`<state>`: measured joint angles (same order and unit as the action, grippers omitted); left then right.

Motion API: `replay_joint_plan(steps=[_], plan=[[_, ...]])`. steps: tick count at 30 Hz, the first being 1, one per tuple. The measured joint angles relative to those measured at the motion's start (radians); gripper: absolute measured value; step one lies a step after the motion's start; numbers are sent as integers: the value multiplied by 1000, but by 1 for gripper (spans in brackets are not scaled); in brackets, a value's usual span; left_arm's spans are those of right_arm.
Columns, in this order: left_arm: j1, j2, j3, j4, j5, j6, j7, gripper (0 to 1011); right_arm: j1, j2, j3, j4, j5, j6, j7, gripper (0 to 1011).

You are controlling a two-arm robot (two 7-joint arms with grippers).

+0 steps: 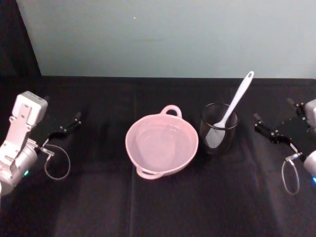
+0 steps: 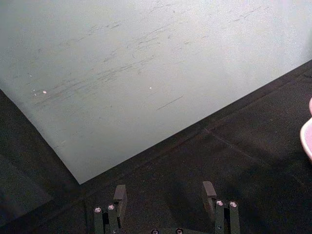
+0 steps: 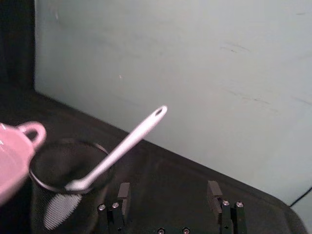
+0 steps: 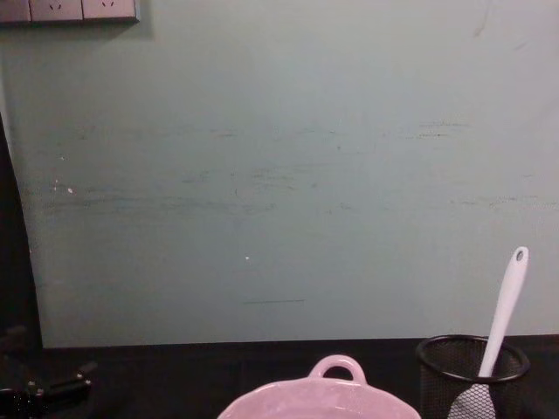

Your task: Use the one hand to pick up the spoon and stir the clear water in the bowl.

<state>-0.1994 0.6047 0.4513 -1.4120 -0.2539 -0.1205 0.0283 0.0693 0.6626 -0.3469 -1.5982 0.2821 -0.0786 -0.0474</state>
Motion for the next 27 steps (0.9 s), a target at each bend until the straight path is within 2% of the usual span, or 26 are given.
replay_joint_plan(steps=[4,5,8,9,12,13,15,16,21,27], plan=[[0,0,0,0,0,0,0,1011,-24,-5,50,-37,100,-1,53,1003],[0,0,0,0,0,0,0,1012,-27,-11,67,-46,141,13,74,1003],[0,0,0,0,0,0,0,1011,-24,-24,92,-54,205,44,105,1002],[0,0,0,0,0,0,0,1011,-16,-35,106,-54,253,72,131,1003],[0,0,0,0,0,0,0,1011,0,-53,124,-44,320,114,171,1003],[0,0,0,0,0,0,0,1011,14,-65,134,-33,366,145,202,1002],[0,0,0,0,0,0,0,1011,31,-79,143,-17,406,174,229,1003],[0,0,0,0,0,0,0,1011,48,-93,149,-1,443,203,253,1003],[0,0,0,0,0,0,0,1011,102,-127,159,45,520,272,295,1003],[0,0,0,0,0,0,0,1011,168,-153,148,104,590,320,319,1003]])
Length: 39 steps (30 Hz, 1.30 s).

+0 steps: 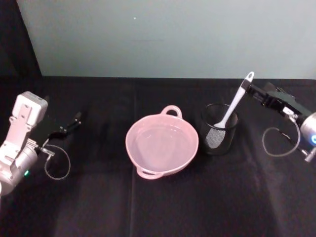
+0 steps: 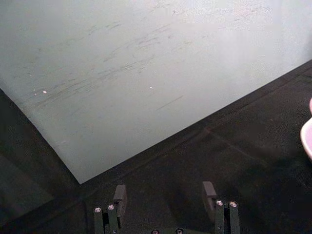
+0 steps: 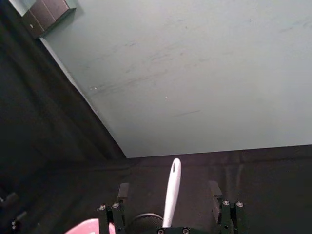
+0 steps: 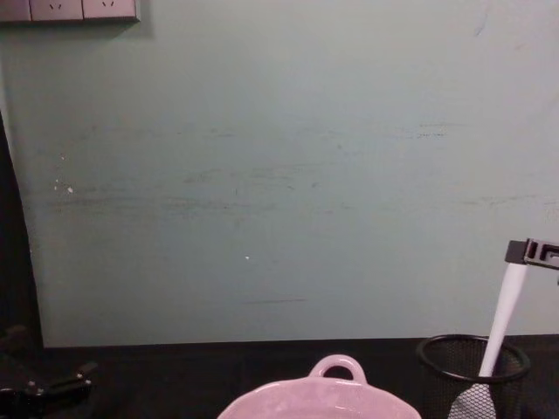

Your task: Use the one hand to pick up the spoon and stir the clear water in the bowl.

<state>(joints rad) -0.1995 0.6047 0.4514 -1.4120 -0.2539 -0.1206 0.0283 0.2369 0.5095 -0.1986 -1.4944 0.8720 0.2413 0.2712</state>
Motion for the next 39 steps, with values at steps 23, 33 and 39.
replay_joint_plan(steps=[23,33,39], plan=[[0,0,0,0,0,0,0,1011,99,-34,-62,107,38,27,6,995],[0,0,0,0,0,0,0,1011,96,-34,-59,102,37,27,6,734],[0,0,0,0,0,0,0,1011,95,-33,-58,102,36,28,5,572]])
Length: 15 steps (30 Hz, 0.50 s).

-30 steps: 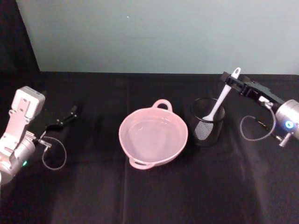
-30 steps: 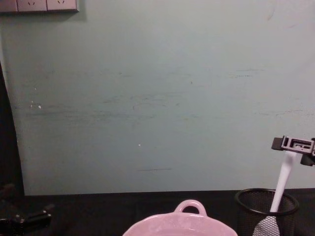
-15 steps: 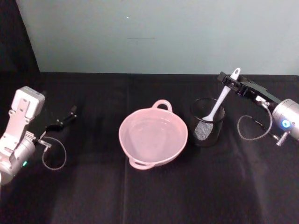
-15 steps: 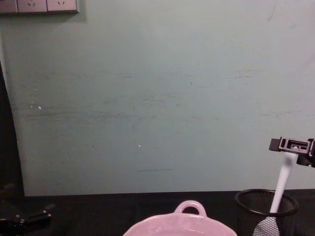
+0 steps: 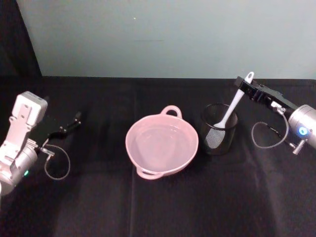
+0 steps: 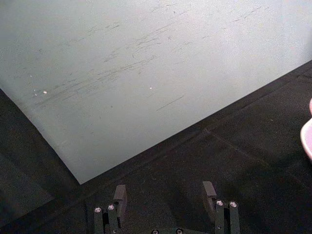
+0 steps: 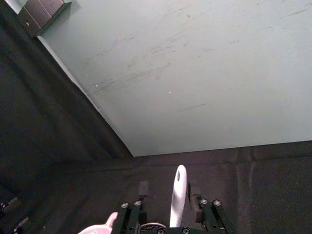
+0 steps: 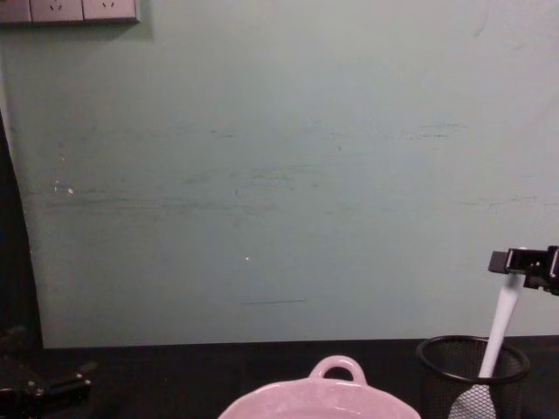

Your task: Use the one hand to pick up the spoon and stir the clear water in the bowl.

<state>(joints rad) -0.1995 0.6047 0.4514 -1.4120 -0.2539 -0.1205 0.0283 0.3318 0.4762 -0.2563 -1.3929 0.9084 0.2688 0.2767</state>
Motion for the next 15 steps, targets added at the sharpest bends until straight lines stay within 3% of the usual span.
replay_joint_plan(steps=[11,15], plan=[[0,0,0,0,0,0,0,1011,-1,1,1,-1,0,0,-1,188],[0,0,0,0,0,0,0,1011,-1,1,1,-2,0,0,-1,113]])
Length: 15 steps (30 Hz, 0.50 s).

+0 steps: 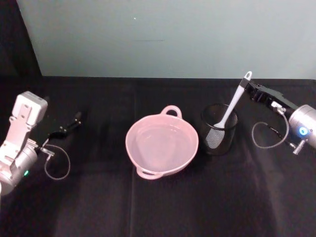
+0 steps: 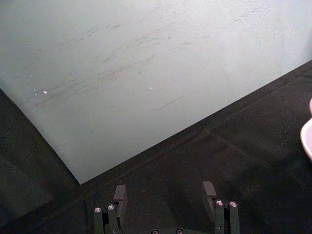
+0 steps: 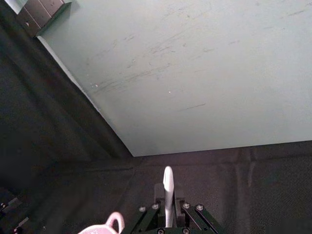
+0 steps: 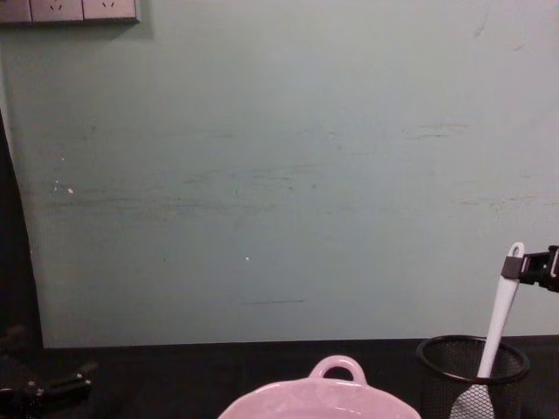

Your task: Use the one hand to pick up the spoon and stir the clear water in the bowl.

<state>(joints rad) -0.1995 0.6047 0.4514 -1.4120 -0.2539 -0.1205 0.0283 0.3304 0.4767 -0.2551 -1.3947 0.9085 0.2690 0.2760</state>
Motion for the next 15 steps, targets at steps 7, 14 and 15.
replay_joint_plan(steps=[7,14,15], plan=[[0,0,0,0,0,0,0,1011,-8,22,-17,-30,-33,-36,0,109],[0,0,0,0,0,0,0,1011,-24,76,-28,-154,-109,-66,-15,109],[0,0,0,0,0,0,0,1011,-24,80,-27,-165,-113,-63,-16,109]])
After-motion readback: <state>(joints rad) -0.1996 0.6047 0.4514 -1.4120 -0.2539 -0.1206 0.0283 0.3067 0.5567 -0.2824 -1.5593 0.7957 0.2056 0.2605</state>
